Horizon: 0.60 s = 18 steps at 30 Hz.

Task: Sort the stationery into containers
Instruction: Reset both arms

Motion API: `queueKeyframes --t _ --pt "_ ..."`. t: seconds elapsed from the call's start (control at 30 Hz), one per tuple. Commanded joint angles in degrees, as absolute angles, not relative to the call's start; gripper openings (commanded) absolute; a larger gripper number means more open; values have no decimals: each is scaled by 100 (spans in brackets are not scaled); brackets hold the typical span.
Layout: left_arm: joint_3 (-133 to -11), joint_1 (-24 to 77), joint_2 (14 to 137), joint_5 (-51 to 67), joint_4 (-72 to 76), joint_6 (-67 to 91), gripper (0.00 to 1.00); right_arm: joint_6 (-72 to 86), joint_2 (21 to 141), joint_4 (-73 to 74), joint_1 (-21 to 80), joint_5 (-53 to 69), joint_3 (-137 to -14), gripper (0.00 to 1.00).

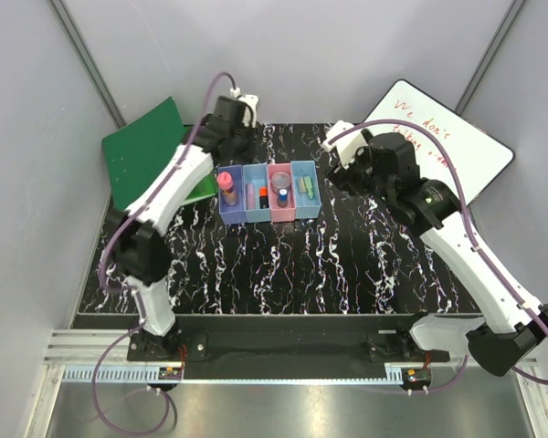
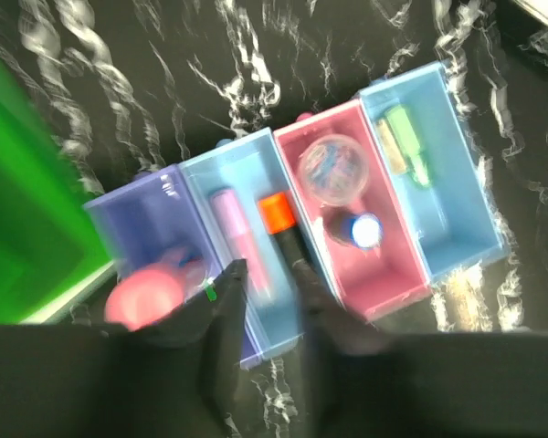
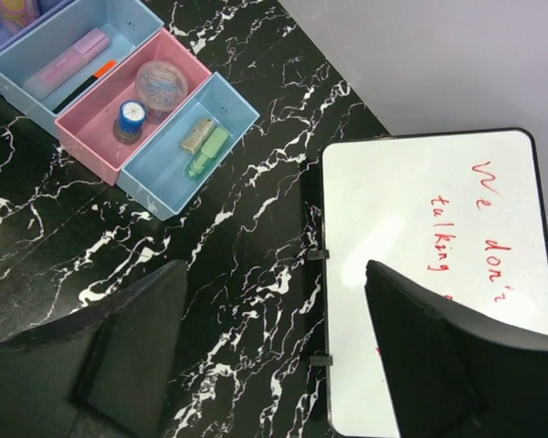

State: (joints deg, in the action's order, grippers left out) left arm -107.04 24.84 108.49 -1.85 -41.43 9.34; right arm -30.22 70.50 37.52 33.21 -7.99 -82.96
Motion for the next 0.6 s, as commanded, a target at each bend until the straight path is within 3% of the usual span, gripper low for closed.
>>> queueKeyframes --t 0.0,0.03,0.27,0.4,0.57 --pt "-9837 2487 9029 -70 -3859 -402 69 -2936 6671 3647 3252 -827 -8218 99" --pt "-9617 2487 8470 -88 -3841 -613 99 -2779 6593 3778 3252 -783 -8209 100" --pt "-7657 2487 6111 -905 -3955 -1694 99 -2083 6276 4254 3243 -624 -8130 100" --pt "-7085 2189 5144 -483 -4525 -1863 99 -1513 6100 4525 3243 -1264 -8182 100" --pt "-6486 2197 4509 -387 -4641 -1898 99 -1205 5924 4948 3252 -976 -8279 100"
